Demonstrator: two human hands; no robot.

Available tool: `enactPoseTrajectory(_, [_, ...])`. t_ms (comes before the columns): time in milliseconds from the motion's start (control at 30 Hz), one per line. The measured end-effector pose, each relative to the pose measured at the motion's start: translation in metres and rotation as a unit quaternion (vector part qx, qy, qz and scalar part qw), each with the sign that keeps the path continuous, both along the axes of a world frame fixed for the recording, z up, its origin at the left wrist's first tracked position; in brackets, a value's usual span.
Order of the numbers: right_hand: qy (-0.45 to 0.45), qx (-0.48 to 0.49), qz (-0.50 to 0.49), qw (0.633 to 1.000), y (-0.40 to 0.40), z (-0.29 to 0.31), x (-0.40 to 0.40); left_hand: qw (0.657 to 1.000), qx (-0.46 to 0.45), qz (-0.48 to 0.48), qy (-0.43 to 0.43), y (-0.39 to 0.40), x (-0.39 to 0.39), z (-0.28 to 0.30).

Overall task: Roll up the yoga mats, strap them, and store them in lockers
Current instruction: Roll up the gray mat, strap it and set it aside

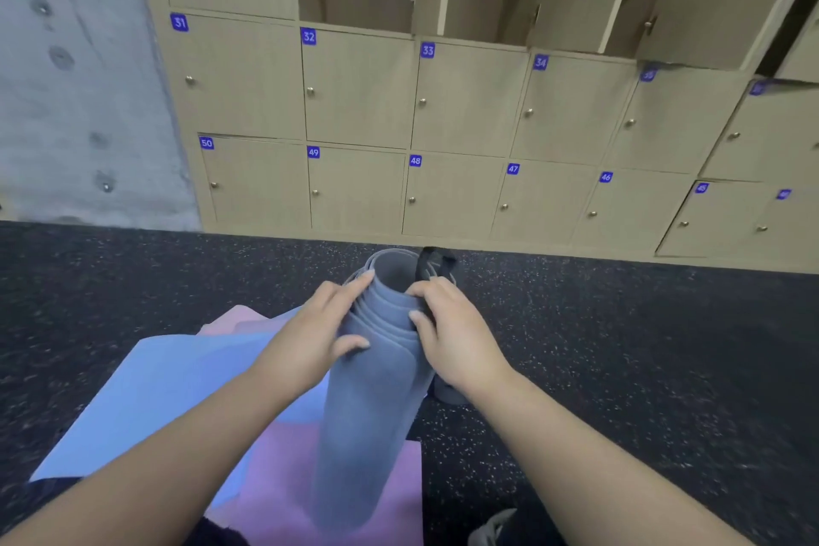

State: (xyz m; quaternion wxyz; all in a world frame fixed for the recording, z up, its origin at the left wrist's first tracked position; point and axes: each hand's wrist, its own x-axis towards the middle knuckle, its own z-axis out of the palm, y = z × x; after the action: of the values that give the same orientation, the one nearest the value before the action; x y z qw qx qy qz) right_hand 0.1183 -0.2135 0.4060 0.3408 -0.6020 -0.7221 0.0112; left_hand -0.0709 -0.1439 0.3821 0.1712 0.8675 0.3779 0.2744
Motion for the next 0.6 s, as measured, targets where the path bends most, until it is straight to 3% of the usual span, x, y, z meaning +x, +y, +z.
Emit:
enactPoseTrajectory(233, [-0.038,-0.002,-0.001,0.999,0.028,-0.014,-0.007,0.995,0.075,-0.029,0.052,0.035,-0.002,0.004])
enactPoseTrajectory(367, [-0.062,0.016,-0.022,0.998,0.043,-0.023,-0.009,0.993,0.036,-0.083,0.075,0.048,0.009,0.011])
enactPoseTrajectory(600, [-0.073,0.020,-0.027,0.997,0.054,-0.020,-0.009,0.993,0.031,-0.067,0.090,0.057,0.013,0.013])
